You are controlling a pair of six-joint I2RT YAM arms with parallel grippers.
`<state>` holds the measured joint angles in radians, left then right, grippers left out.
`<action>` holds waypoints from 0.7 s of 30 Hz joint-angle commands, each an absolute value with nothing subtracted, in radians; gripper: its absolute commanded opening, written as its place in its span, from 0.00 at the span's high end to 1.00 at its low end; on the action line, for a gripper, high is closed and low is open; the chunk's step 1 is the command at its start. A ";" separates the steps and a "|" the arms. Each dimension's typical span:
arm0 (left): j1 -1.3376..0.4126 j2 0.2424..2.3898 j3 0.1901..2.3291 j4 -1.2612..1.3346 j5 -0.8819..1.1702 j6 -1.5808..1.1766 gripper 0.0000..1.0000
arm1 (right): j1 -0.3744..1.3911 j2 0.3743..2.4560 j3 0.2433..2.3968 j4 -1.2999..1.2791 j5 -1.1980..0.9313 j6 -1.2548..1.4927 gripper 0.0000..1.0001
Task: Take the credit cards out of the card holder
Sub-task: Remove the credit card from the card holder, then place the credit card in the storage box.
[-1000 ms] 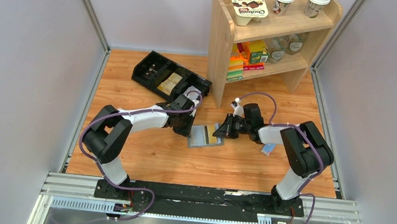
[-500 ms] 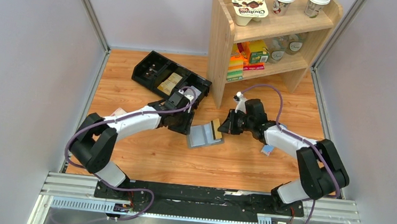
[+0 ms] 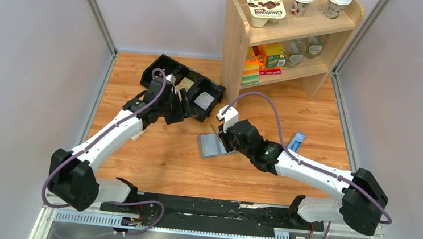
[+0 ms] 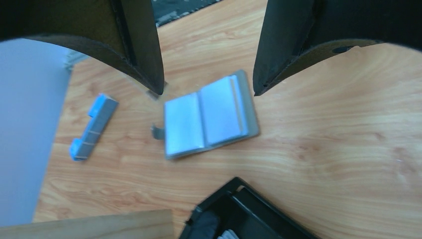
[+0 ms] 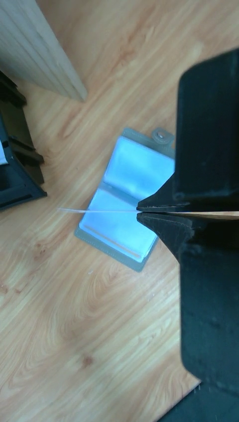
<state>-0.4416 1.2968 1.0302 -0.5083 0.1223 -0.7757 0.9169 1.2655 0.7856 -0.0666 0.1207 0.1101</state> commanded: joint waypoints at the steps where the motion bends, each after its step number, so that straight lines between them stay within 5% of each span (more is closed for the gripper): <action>1: -0.446 1.250 1.054 -0.460 0.248 -0.959 0.26 | 1.018 1.272 0.834 -0.009 0.406 -0.092 1.00; 15: -0.456 1.310 1.026 -0.351 0.411 -1.066 0.25 | 1.196 1.417 0.913 0.121 0.598 -0.311 1.00; 21: -0.465 1.330 1.022 -0.376 0.426 -1.049 0.33 | 1.201 1.453 0.939 0.135 0.629 -0.341 1.00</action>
<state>-0.4553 1.3190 1.0275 -0.3813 0.3878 -1.0454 1.1957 1.4361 0.8837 0.0544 0.5709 -0.2947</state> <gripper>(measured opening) 0.689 0.005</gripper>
